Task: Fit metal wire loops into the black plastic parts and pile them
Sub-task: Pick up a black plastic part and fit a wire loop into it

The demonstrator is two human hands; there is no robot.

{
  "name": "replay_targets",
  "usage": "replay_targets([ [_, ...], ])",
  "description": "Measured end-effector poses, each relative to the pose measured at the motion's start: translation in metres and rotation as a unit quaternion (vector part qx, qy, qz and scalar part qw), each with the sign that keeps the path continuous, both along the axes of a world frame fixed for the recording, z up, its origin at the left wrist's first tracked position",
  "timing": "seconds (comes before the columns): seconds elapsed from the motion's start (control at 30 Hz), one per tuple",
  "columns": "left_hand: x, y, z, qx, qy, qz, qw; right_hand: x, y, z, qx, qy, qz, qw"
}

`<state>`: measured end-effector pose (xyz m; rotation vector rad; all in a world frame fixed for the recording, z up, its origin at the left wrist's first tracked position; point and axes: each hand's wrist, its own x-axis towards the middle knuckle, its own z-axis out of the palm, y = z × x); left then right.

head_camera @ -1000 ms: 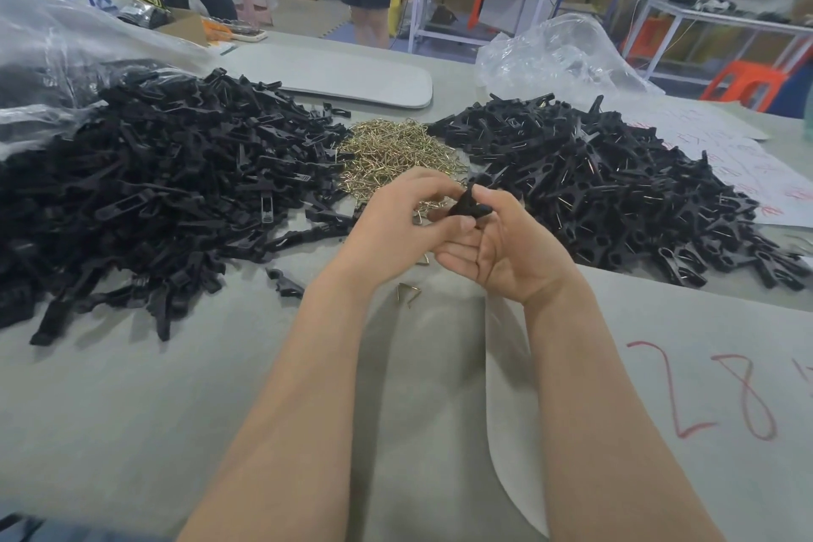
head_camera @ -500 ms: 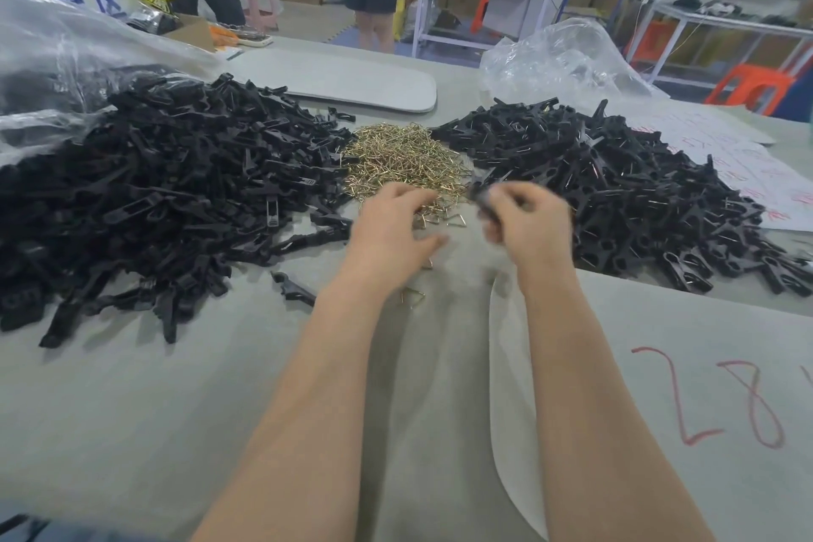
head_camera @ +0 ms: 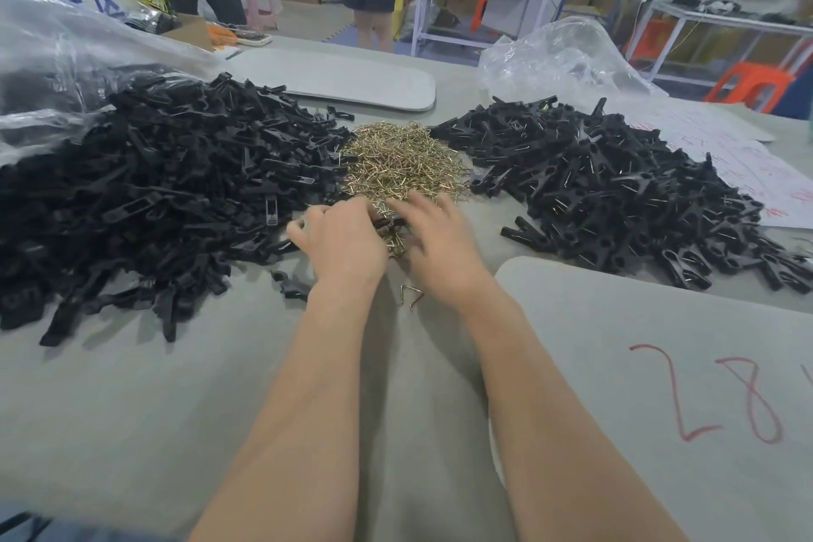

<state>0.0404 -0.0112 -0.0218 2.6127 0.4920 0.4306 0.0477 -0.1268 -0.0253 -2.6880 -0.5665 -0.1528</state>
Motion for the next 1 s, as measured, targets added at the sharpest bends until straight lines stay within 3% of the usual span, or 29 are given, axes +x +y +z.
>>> replay_targets([
  [0.07,0.0,-0.001,0.002,-0.007,-0.026,0.005,1.0,-0.002,0.006,-0.007,-0.033,0.035,-0.015,0.999],
  [0.2,0.0,0.0,0.008,-0.08,-0.111,-0.008,0.99,-0.001,0.004,-0.012,0.002,-0.039,-0.06,0.997],
  [0.3,-0.001,-0.003,0.012,-0.101,-0.153,-0.015,0.983,0.001,0.001,-0.011,0.03,-0.043,-0.084,0.995],
  [0.43,-0.001,-0.003,0.015,-0.271,-0.167,-0.062,0.946,0.0,-0.003,-0.008,0.082,-0.044,-0.094,0.991],
  [0.57,0.0,0.0,0.017,-0.33,-0.154,-0.066,0.929,0.0,-0.003,-0.005,0.06,-0.018,-0.102,0.993],
  [0.63,-0.001,0.0,0.016,-0.364,-0.152,-0.082,0.915,0.001,-0.007,0.001,0.168,0.005,-0.131,0.977],
  [0.7,-0.001,0.0,0.017,-0.377,-0.145,-0.111,0.908,0.002,-0.016,0.01,0.31,0.013,-0.161,0.937],
  [0.8,0.0,-0.004,0.015,-0.326,-0.106,-0.165,0.925,0.001,-0.028,0.02,0.459,0.066,-0.159,0.872],
  [0.87,-0.001,-0.009,0.014,-0.311,-0.082,-0.187,0.928,0.0,-0.03,0.022,0.496,0.087,-0.141,0.852],
  [1.0,-0.006,-0.014,0.015,-0.353,-0.063,-0.209,0.91,-0.003,-0.025,0.026,0.481,0.068,-0.111,0.867],
])
